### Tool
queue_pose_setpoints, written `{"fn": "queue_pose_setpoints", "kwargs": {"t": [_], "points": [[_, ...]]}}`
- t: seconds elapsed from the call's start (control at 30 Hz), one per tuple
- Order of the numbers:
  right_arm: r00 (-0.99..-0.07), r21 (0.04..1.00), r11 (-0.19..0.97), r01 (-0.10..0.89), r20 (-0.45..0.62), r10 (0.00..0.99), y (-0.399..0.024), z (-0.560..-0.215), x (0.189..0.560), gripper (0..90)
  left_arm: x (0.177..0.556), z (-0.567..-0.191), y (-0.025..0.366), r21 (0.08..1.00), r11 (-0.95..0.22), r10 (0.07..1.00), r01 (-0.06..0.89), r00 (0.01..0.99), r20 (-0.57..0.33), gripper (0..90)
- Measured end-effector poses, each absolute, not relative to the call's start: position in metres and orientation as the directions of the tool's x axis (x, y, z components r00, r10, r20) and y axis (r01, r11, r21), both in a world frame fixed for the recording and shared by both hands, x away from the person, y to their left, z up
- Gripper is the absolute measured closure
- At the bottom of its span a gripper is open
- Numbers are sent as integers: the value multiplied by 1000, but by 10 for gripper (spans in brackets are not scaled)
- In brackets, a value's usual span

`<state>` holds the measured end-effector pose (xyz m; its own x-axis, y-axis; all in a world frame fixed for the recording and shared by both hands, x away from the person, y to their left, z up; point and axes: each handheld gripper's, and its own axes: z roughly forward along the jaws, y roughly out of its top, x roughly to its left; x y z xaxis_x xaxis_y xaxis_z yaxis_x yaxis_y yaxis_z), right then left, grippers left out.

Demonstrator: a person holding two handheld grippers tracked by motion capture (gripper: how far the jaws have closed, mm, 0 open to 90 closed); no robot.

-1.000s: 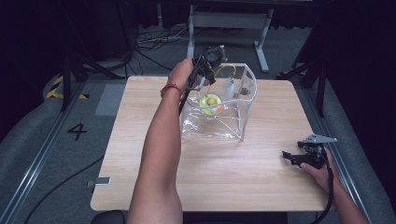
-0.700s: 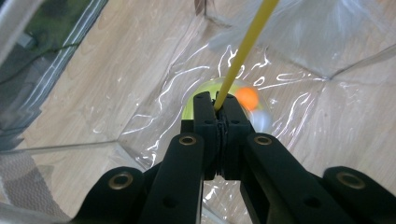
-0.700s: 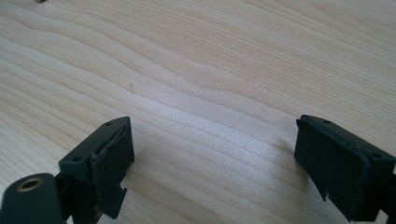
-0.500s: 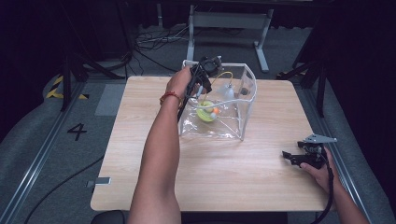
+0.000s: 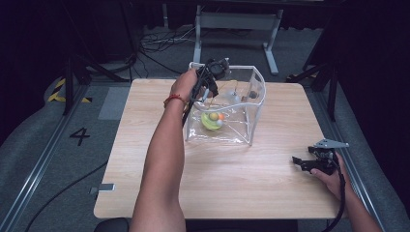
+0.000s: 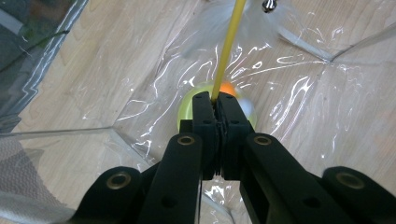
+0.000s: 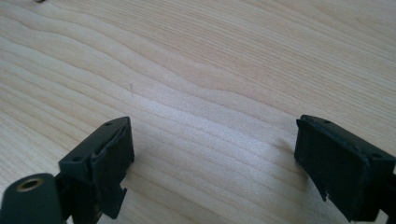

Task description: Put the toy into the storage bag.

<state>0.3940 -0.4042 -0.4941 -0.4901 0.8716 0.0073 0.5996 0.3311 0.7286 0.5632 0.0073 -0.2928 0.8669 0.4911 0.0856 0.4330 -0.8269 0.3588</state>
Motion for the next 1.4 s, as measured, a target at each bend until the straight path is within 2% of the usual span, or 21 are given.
{"fn": "queue_pose_setpoints", "kwargs": {"t": [0.47, 0.87, 1.2, 1.4], "points": [[-491, 729, 332, 599, 7, 871, -404, -494, 394, 122, 555, -282, 13, 369, -828, 495, 423, 860, 125, 809], [-491, 728, 332, 599, 7, 871, -404, -494, 394, 122, 544, -269, 31, 472, -785, 529, 401, 830, 174, 641], [-491, 728, 332, 600, 7, 871, -404, -494, 394, 122, 528, -260, 53, 539, -754, 546, 376, 814, 196, 597], [-491, 728, 332, 599, 7, 871, -404, -494, 394, 122, 518, -259, 61, 559, -747, 554, 359, 801, 226, 533]]}}
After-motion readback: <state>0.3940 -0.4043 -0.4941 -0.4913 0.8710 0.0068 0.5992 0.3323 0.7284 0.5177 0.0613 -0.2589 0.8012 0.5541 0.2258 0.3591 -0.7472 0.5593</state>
